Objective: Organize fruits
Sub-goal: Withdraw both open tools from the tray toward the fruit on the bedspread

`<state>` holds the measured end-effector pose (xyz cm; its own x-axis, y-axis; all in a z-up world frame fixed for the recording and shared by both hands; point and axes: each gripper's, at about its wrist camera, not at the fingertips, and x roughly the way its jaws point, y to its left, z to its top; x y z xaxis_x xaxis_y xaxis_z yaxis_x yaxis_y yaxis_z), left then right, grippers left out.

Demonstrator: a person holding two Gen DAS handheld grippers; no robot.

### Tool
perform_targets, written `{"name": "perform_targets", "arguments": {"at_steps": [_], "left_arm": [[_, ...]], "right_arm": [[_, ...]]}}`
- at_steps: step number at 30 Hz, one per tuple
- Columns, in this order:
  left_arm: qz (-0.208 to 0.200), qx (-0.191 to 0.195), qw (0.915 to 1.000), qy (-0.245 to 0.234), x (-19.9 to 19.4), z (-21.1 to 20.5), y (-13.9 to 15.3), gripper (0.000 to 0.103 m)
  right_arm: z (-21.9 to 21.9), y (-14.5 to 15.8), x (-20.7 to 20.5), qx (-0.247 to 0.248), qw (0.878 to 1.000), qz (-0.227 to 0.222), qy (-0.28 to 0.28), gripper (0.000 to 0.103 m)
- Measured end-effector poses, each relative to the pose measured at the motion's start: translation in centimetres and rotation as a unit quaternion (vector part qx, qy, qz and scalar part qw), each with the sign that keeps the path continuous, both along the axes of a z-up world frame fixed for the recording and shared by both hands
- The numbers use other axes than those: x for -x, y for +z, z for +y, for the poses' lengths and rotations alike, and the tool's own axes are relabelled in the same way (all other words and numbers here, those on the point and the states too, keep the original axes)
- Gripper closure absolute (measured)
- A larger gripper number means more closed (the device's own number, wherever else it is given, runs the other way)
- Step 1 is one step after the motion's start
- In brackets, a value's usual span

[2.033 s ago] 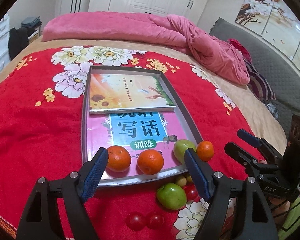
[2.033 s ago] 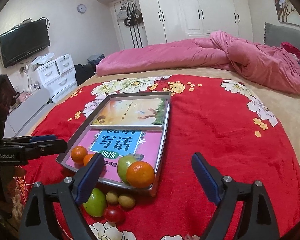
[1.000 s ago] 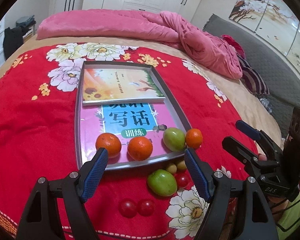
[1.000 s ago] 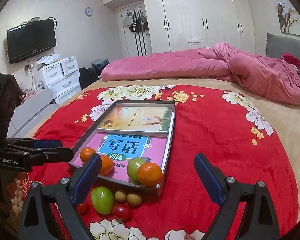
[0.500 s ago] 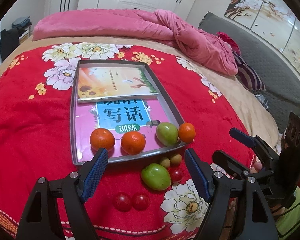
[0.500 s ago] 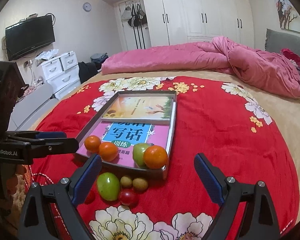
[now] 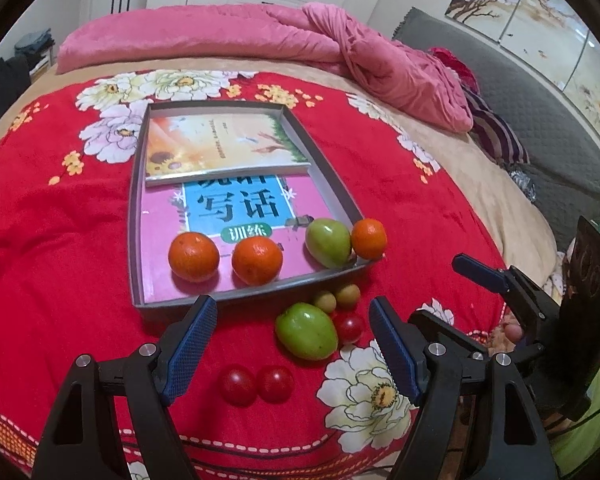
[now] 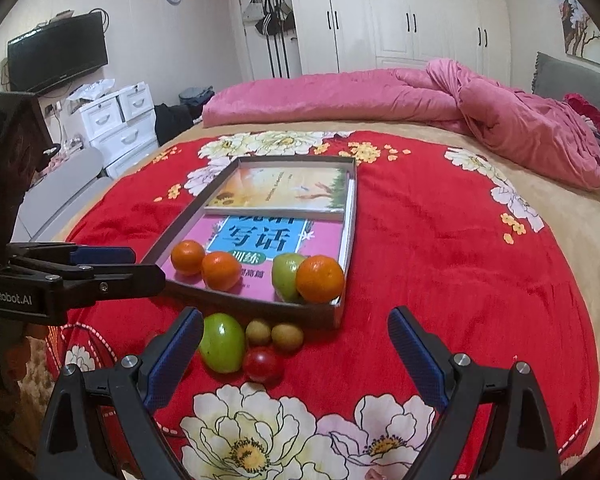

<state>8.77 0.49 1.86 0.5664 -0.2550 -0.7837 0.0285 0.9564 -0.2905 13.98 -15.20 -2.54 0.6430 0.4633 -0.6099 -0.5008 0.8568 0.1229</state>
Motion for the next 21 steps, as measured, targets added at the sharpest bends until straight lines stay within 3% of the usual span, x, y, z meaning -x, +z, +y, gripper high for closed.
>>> {"name": "perform_targets", "arguments": {"at_steps": [6, 21], "left_arm": [[0.023, 0.010, 0.9997, -0.006, -0.1, -0.2, -1.2, 0.023], [0.059, -0.009, 0.9977, -0.031, -0.8, -1.6, -3.6, 0.023]], "right_arm": [[0.5, -0.9, 0.3, 0.019, 1.000, 0.019, 0.005, 0.009], [1.4, -3.9, -0.4, 0.062, 0.995, 0.075, 0.015, 0.009]]}}
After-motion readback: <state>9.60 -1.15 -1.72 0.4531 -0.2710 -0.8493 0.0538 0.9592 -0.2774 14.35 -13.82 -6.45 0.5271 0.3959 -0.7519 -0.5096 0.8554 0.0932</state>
